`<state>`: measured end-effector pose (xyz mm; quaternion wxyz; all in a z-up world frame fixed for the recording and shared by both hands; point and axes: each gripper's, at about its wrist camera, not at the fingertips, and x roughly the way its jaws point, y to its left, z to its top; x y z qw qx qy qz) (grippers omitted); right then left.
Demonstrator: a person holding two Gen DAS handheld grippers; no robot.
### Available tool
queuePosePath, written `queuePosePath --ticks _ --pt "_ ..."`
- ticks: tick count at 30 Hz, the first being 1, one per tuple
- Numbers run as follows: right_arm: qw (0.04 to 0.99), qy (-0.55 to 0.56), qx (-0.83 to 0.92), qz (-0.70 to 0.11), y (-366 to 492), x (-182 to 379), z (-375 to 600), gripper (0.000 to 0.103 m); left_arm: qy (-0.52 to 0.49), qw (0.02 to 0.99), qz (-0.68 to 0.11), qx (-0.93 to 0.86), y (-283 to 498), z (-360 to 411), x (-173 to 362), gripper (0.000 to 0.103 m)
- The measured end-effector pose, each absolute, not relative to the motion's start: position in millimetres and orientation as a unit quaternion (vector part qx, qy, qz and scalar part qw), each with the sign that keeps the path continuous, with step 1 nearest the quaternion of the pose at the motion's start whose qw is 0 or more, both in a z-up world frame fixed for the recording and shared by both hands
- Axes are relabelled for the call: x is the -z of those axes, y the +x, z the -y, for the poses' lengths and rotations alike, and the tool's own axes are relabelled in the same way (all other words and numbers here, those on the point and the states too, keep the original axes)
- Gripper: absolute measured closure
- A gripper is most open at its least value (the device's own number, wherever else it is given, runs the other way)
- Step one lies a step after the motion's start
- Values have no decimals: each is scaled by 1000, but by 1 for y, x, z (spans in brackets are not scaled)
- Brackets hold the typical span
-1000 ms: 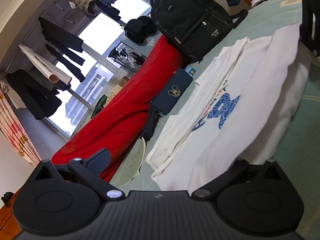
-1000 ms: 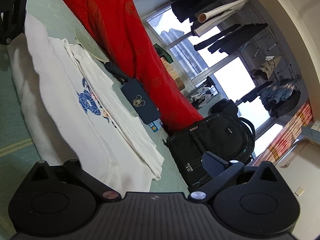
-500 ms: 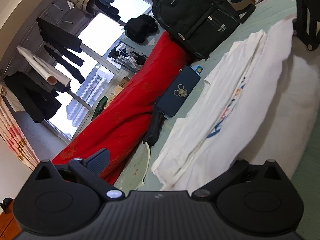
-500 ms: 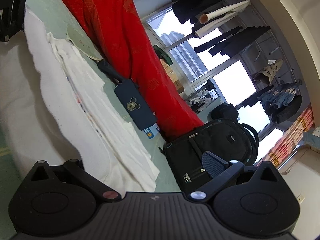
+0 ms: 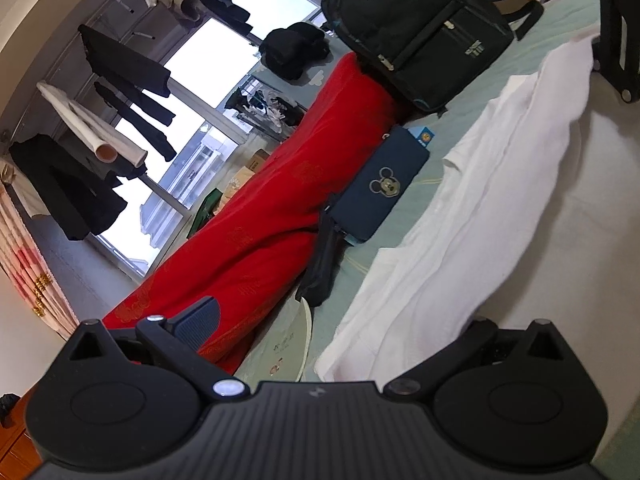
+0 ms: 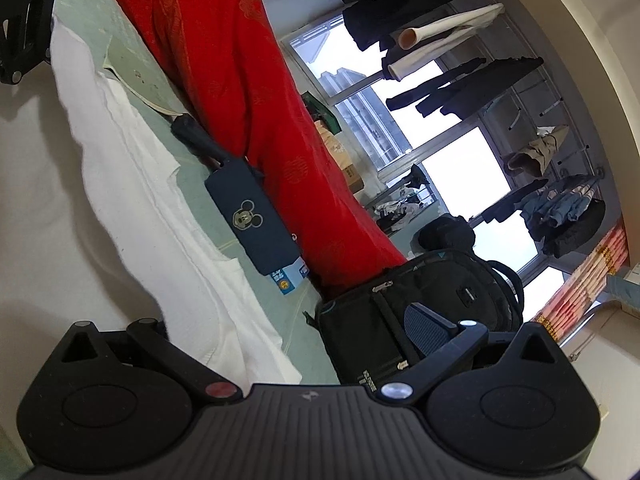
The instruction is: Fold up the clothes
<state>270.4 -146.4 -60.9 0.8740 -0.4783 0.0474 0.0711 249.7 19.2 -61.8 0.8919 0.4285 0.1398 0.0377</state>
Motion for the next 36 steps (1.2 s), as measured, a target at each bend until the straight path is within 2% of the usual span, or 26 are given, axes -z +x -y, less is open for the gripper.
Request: queuePosePath --ticks 15,26,36 --pt "873 -478 -80 -59 346 58 133 0 405 899 -162 -37 321 -36 70 0" --pt "883 -428 -117 -150 394 84 137 0 386 896 -220 -9 366 -44 89 0" --pt "883 -377 -173 -218 371 58 167 0 368 892 -255 61 322 -60 63 1"
